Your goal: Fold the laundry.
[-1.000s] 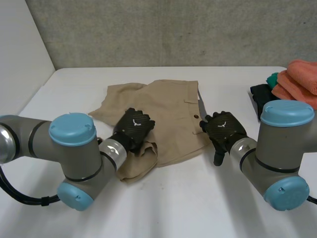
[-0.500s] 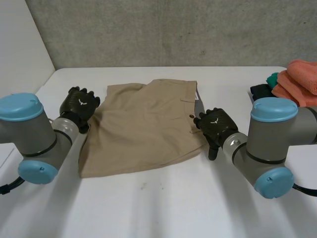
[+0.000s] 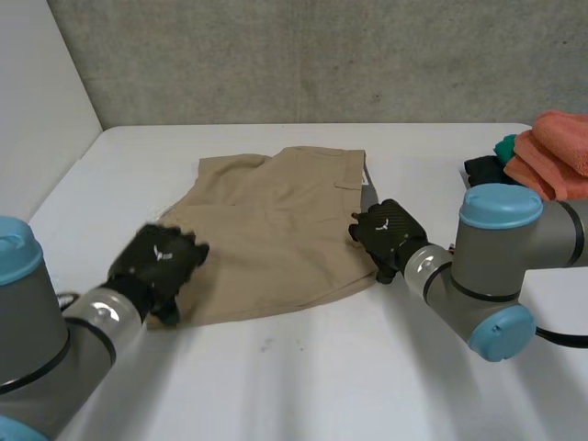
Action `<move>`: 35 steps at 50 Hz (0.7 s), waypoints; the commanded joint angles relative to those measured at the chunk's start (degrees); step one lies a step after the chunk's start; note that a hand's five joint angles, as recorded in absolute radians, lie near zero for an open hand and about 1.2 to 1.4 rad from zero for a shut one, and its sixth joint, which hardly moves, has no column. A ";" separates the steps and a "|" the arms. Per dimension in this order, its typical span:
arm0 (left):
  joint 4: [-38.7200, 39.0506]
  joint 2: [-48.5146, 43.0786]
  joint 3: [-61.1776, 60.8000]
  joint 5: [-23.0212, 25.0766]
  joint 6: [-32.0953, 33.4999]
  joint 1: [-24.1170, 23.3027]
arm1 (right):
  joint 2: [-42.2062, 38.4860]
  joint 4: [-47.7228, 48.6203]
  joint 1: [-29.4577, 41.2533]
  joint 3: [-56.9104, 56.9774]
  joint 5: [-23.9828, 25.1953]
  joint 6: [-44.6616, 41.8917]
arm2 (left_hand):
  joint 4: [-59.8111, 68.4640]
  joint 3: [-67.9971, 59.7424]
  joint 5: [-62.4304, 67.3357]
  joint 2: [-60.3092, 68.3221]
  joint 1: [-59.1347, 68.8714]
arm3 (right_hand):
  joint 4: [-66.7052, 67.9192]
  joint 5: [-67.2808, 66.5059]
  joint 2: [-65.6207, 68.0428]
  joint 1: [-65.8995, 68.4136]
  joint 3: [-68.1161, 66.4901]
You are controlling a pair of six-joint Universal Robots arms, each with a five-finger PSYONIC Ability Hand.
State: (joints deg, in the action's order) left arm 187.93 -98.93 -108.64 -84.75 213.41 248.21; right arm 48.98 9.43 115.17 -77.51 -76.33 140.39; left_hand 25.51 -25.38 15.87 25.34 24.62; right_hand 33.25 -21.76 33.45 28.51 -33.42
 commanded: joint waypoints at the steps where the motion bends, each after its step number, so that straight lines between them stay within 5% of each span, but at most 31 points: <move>1: -3.10 -2.76 -0.96 0.20 -5.64 3.16 | -2.92 -0.03 -0.12 1.75 -0.23 -3.99 | 5.73 -5.85 5.36 5.89 6.62 | 13.99 -15.48 13.78 18.72 -13.81; 4: -1.52 -4.43 -0.79 0.20 -5.55 3.78 | -3.54 0.06 -0.30 2.45 -0.23 -3.81 | 8.58 -8.71 8.22 8.75 9.47 | 46.65 -48.14 46.45 51.39 -46.48; 35: 2.35 -11.99 0.18 -0.24 -5.20 3.51 | 1.99 0.33 -0.47 -2.12 -0.84 -0.73 | 20.52 -20.65 20.16 20.69 21.41 | 46.75 -48.24 46.55 51.49 -46.58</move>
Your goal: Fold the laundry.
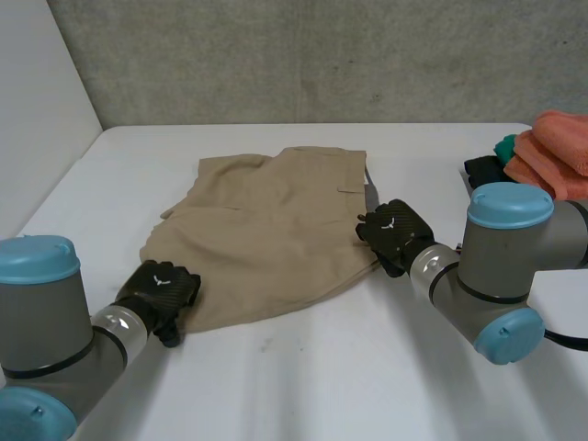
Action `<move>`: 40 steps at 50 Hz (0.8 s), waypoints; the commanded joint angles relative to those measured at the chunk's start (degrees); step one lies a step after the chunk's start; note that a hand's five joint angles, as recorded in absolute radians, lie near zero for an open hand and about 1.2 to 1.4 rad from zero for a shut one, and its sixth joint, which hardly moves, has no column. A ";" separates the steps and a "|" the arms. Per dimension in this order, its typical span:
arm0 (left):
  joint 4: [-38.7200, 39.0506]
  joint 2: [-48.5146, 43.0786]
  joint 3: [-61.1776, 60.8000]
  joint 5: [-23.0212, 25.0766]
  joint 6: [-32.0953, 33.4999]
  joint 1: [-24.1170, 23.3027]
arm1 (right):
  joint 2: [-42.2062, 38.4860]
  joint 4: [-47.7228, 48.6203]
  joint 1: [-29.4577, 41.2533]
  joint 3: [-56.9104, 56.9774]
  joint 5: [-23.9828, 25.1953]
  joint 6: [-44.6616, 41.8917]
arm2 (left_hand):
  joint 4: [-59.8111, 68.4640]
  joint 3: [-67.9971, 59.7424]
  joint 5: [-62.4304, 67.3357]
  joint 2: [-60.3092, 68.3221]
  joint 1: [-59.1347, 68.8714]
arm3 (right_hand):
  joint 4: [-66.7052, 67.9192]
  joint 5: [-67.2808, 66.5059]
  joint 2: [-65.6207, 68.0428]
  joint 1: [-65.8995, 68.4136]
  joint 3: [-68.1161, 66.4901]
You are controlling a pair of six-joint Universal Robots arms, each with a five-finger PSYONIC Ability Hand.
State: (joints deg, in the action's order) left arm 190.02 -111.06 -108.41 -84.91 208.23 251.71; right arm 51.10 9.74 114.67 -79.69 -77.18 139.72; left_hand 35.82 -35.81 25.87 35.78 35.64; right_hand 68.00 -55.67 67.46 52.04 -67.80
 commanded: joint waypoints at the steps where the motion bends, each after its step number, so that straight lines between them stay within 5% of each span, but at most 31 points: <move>1: 0.44 0.06 0.04 0.00 0.07 0.10 | -0.12 0.02 0.02 0.06 -0.07 -0.07 | 12.39 -12.40 12.33 12.43 12.57 | 12.00 -14.33 12.54 27.96 -12.20; 10: 2.64 -3.54 2.59 -0.78 0.24 0.63 | 0.31 -0.07 -0.15 -1.25 -0.51 -0.07 | 43.13 -43.14 43.08 43.17 43.31 | 12.00 -14.33 12.54 27.96 -12.20; 21: 0.36 2.60 2.51 -5.27 1.21 -0.52 | 8.57 -3.93 -1.47 -6.96 -2.09 -0.77 | 44.18 -44.19 44.13 44.22 44.36 | 12.00 -14.33 12.54 27.96 -12.20; 28: -16.24 10.95 -0.66 -5.18 4.63 -3.85 | 18.50 -24.65 -2.78 -10.92 -1.92 -3.75 | 44.18 -44.19 44.13 44.22 44.36 | 12.00 -14.33 12.54 27.96 -12.20; 33: -26.53 14.47 -3.38 -4.31 5.34 -5.87 | 25.35 -41.96 -7.70 -18.55 -2.01 -14.88 | 44.18 -44.19 44.13 44.22 44.36 | 12.00 -14.33 12.54 27.96 -12.20; 40: -29.71 16.49 -4.70 -1.58 5.25 -9.13 | 28.79 -43.06 -8.76 -23.32 -1.65 -18.44 | 44.18 -44.19 44.13 44.22 44.36 | 12.00 -14.33 12.54 27.96 -12.20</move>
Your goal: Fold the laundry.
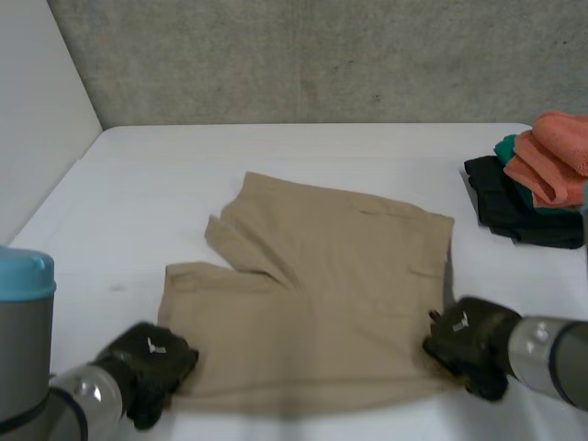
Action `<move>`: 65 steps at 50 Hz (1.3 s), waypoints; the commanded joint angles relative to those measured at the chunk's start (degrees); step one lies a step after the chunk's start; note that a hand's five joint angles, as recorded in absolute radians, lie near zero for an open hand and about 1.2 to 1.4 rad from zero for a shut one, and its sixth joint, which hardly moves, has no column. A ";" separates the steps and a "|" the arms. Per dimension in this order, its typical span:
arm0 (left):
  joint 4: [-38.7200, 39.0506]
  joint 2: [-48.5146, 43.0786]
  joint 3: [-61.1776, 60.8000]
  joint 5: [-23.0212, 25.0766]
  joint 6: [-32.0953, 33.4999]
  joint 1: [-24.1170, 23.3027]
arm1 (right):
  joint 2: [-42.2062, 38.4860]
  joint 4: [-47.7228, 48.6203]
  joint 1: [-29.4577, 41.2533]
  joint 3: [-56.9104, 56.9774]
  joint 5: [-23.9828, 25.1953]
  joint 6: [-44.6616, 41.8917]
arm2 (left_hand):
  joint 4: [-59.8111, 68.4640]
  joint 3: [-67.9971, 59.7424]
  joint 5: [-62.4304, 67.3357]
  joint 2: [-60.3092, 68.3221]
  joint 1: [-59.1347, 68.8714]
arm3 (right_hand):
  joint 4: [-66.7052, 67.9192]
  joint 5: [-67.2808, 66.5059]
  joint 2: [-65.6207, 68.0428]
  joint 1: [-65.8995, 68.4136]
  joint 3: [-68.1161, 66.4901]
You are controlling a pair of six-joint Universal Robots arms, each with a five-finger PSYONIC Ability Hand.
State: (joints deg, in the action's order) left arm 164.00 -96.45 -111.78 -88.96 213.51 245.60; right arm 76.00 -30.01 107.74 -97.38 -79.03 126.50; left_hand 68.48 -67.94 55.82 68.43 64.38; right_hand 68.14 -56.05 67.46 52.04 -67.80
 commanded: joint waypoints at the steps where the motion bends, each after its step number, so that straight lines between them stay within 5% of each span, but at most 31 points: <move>1: -3.34 1.88 -0.64 2.56 -0.11 -2.93 | 4.07 -2.70 -1.83 -5.98 0.11 -4.95 | 11.52 -12.06 14.18 11.57 15.62 | 11.86 -13.95 12.54 27.96 -12.20; 8: 2.28 -1.45 4.10 2.30 0.24 -2.93 | 3.80 -0.76 -1.83 -5.46 0.55 -3.63 | 11.52 -12.06 14.18 11.57 15.62 | 11.86 -13.95 12.54 27.96 -12.20; 19: 17.74 -16.74 24.22 1.77 0.68 -2.84 | -2.87 16.81 -1.22 3.59 -1.38 5.51 | 11.52 -12.06 14.18 11.57 15.62 | 11.86 -13.95 12.54 27.96 -12.20; 28: 30.49 -35.46 48.03 1.86 3.76 -3.11 | -15.77 32.43 -0.52 16.32 -12.97 5.17 | 11.52 -12.06 14.18 11.57 15.62 | 11.86 -13.95 12.54 27.96 -12.20; 35: 31.73 -51.20 67.20 2.91 4.64 -3.28 | -26.07 43.79 0.01 25.29 -15.36 1.48 | 11.52 -12.06 14.18 11.57 15.62 | 11.86 -13.95 12.54 27.96 -12.20; 36: 31.82 -52.43 68.26 3.26 4.64 -3.28 | -28.25 46.15 0.36 27.22 -15.54 0.25 | 6.21 -6.75 8.87 6.26 10.31 | -18.72 16.64 -18.04 -2.62 18.38; 37: 32.51 -54.35 69.75 4.31 4.73 -3.37 | -29.41 47.22 0.54 28.11 -16.06 -0.28 | -39.81 39.26 -37.14 -39.75 -35.70 | -32.85 30.76 -32.17 -16.75 32.51; 38: 33.13 -54.90 70.11 4.75 4.73 -3.37 | -30.55 47.93 0.71 29.08 -16.41 -0.89 | -57.58 57.04 -54.92 -57.53 -53.48 | -46.48 44.40 -45.80 -30.38 46.14; 39: 34.27 -55.25 70.29 5.19 4.73 -3.46 | -31.61 48.28 0.89 29.96 -16.68 -1.34 | -58.48 57.94 -55.82 -58.43 -54.38 | -58.14 56.05 -57.46 -42.04 57.80; 43: 41.47 -54.90 68.89 5.38 4.64 -4.07 | -32.59 49.17 1.68 31.02 -18.52 -0.64 | -58.48 57.94 -55.82 -58.43 -54.38 | -58.14 56.05 -57.46 -42.04 57.80; 49: 45.09 -46.21 58.88 5.29 4.20 -5.04 | -23.72 48.20 1.68 25.93 -18.18 10.33 | -58.48 57.94 -55.82 -58.43 -54.38 | -58.14 56.05 -57.46 -42.04 57.80; 59: 44.30 -30.48 36.91 5.29 2.36 -5.30 | -10.62 29.68 0.54 12.84 -6.41 26.15 | -58.48 57.94 -55.82 -58.43 -54.38 | -52.36 50.28 -51.69 -36.26 52.03; 65: 44.38 -22.56 26.18 5.46 -4.58 -5.30 | -10.26 27.80 -0.87 7.30 -4.64 28.72 | -58.48 57.94 -55.82 -58.43 -54.38 | -51.49 49.41 -50.82 -35.40 51.16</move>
State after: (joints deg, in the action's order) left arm 208.53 -126.15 -75.82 -83.64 214.77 240.27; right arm 64.91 1.09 108.28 -84.37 -85.98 152.29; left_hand 11.65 -12.25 2.79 11.80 10.91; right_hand 13.59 -3.93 12.63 11.73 -12.47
